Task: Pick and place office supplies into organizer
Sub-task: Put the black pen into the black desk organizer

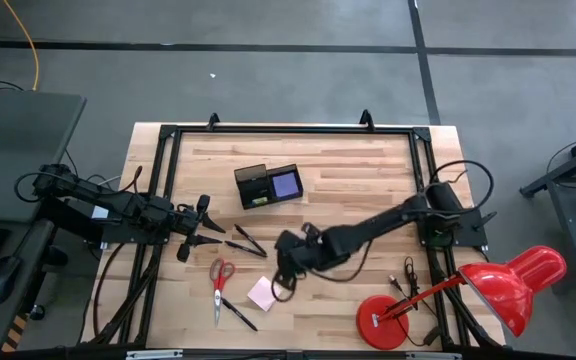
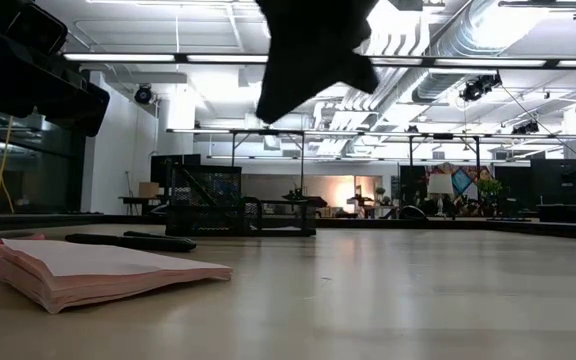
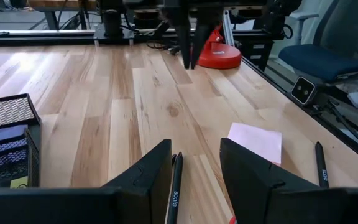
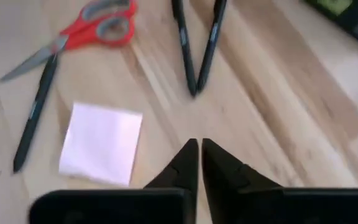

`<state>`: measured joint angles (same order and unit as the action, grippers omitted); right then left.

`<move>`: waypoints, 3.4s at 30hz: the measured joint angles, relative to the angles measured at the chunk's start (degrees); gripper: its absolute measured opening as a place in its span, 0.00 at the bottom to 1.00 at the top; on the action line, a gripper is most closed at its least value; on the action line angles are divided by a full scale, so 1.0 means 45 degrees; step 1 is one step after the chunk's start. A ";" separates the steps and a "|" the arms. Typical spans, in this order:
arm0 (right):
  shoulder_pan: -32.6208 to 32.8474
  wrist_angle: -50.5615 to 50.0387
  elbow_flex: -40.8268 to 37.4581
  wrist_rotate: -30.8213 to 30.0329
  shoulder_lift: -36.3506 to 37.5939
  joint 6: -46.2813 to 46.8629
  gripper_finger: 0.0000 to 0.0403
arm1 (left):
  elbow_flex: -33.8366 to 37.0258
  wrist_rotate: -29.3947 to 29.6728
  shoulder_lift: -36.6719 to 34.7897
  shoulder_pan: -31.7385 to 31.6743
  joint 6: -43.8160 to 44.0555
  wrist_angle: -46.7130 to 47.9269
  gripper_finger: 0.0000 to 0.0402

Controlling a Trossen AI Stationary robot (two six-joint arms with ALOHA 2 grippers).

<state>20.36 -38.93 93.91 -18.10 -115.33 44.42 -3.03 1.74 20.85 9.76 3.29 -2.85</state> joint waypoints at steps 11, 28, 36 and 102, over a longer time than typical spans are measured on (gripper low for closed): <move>0.1922 0.8135 -0.2735 0.2967 0.0016 -0.4753 0.10 | 0.0000 0.0000 0.0000 0.0005 -0.0004 -0.0005 0.30; -0.0497 1.3959 -0.7694 -0.0292 0.0437 -0.3545 0.14 | 0.0000 0.0001 -0.0003 0.0001 0.0001 -0.0005 0.30; -0.0963 1.4389 -0.7470 -0.1576 -0.0364 -0.3306 0.35 | 0.0000 0.0004 0.0001 0.0005 0.0001 -0.0005 0.30; -0.1191 0.7690 -0.0874 -0.2372 -0.4133 -0.3641 0.04 | 0.0005 -0.0011 0.0001 0.0000 0.0001 -0.0563 0.30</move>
<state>15.00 -4.32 89.97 -28.78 -133.93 28.03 -3.01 1.69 20.86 9.76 3.29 -5.39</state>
